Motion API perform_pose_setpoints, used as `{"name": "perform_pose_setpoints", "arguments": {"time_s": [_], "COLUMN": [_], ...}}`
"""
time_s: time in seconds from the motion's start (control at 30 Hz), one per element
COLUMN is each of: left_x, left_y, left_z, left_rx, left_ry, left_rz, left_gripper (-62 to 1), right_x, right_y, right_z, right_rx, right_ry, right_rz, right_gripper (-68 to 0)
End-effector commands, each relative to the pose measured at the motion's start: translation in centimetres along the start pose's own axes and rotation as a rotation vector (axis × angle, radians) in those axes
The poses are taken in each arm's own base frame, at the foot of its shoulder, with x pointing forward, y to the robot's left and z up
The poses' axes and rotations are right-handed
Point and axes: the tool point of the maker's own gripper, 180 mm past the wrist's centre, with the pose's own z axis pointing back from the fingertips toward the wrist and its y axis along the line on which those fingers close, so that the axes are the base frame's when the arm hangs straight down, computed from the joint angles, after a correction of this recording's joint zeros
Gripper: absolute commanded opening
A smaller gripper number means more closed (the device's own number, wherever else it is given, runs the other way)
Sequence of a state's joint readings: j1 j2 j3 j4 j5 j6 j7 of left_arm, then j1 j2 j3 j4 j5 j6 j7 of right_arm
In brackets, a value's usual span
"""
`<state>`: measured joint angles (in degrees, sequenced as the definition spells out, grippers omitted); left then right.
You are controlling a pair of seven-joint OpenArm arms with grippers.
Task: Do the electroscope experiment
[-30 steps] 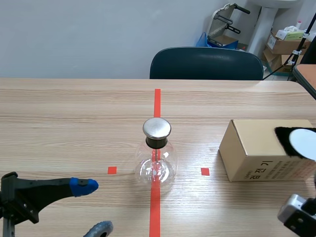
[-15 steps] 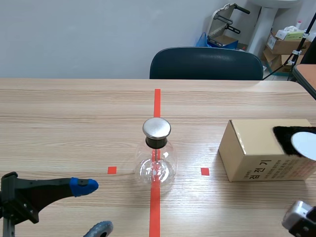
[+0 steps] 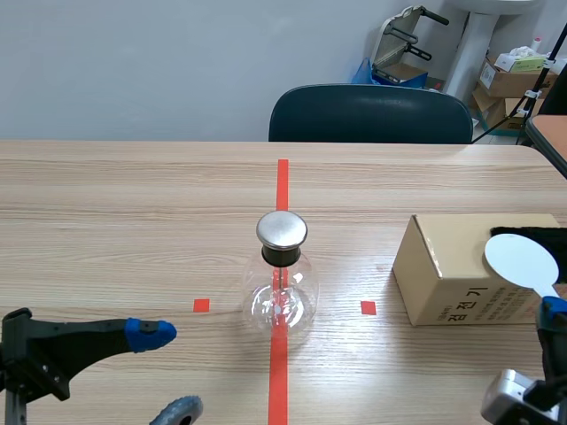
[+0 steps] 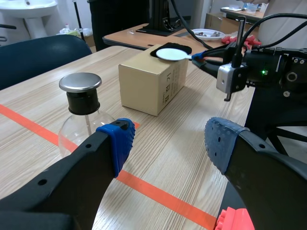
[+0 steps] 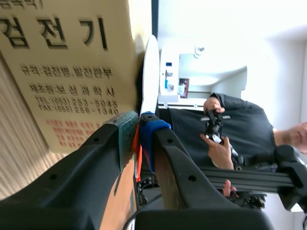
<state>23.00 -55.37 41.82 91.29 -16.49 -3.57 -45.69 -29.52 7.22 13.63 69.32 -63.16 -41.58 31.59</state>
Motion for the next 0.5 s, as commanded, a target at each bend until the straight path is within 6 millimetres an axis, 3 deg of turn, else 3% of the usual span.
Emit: {"name": "perform_pose_setpoints", "arguments": {"time_s": [0.0, 0.1, 0.23, 0.3, 0.4, 0.47], "left_x": [0.8, 0.8, 0.8, 0.8, 0.8, 0.8], "left_y": [-0.2, -0.2, -0.2, -0.2, -0.2, -0.2], "left_z": [-0.3, -0.3, -0.3, -0.4, -0.3, -0.3], "left_rx": [-0.002, -0.002, -0.002, -0.002, -0.002, -0.002], "left_ry": [-0.038, -0.039, -0.039, -0.039, -0.038, -0.038], "left_rz": [0.005, 0.005, 0.006, 0.006, 0.006, 0.006], "left_gripper": [-26.0, -26.0, -26.0, -26.0, -26.0, -26.0], "right_x": [-2.7, -4.4, -1.2, -1.0, -3.7, -4.3], "right_y": [-1.1, -1.0, -0.8, -0.8, -0.9, -0.8], "right_z": [-0.1, 0.3, -0.2, -0.2, 0.2, 0.4], "right_rx": [-0.033, -0.028, -0.02, -0.022, -0.026, -0.022], "right_ry": [0.123, 0.215, 0.037, 0.026, 0.176, 0.212], "right_rz": [0.012, 0.019, 0.032, 0.025, 0.012, 0.015], "right_gripper": [-66.7, -66.7, -66.7, -66.7, -66.7, -66.7]}}
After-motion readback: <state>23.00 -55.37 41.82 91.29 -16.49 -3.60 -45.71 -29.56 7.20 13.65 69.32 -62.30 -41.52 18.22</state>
